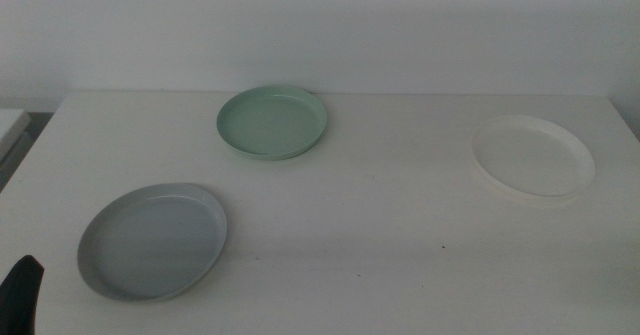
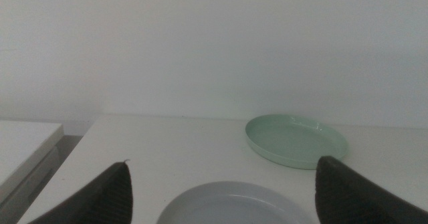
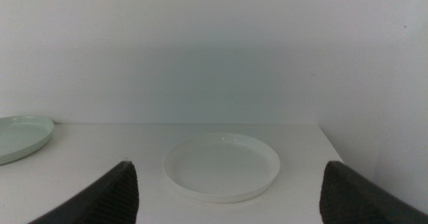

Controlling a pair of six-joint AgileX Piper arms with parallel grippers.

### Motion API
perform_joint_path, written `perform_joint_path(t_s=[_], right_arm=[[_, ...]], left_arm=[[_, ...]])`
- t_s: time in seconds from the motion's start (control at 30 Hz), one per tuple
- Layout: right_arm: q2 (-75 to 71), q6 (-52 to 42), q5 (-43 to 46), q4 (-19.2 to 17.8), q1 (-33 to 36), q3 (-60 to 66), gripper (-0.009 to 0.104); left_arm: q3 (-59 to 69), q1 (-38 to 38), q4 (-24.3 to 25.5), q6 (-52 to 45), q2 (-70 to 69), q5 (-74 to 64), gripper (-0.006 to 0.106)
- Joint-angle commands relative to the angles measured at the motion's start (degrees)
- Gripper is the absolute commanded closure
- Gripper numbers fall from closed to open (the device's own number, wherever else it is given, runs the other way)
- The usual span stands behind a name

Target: Stack the three bowls on top of each other.

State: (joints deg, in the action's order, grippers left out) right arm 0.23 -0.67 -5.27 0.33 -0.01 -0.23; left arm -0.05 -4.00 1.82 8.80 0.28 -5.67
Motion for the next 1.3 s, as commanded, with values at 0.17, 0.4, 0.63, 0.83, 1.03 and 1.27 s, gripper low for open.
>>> perform_joint_path(t_s=[0.17,0.4,0.63,0.83,1.03,1.27], right_arm=[[-0.2,-0.4,0.5,0.0,-0.5,0.2,0.002],[-0.2,-0.4,0.5,0.0,-0.5,0.2,0.002],[-0.2,-0.4,0.5,0.0,-0.5,0.2,0.002],[-0.2,-0.4,0.5,0.0,-0.5,0.2,0.002],[-0.2,-0.4,0.5,0.0,-0.5,0.2,0.002],[-0.2,-0.4,0.5,0.0,-0.5,0.2,0.002]], left_arm=[[-6.9,4.7,0.3,0.1,2.3,-6.1,0.007],[-39.7,5.7,-3.3,-10.5,25.0,-45.4,0.007],[-57.4,5.7,-1.8,-10.3,42.2,-60.4,0.007],[-62.6,5.7,-1.4,-10.2,52.3,-63.7,0.007],[-64.8,6.6,-1.8,-11.9,62.2,-64.0,0.007],[-66.6,13.4,-8.4,-23.3,72.1,-60.6,0.007]])
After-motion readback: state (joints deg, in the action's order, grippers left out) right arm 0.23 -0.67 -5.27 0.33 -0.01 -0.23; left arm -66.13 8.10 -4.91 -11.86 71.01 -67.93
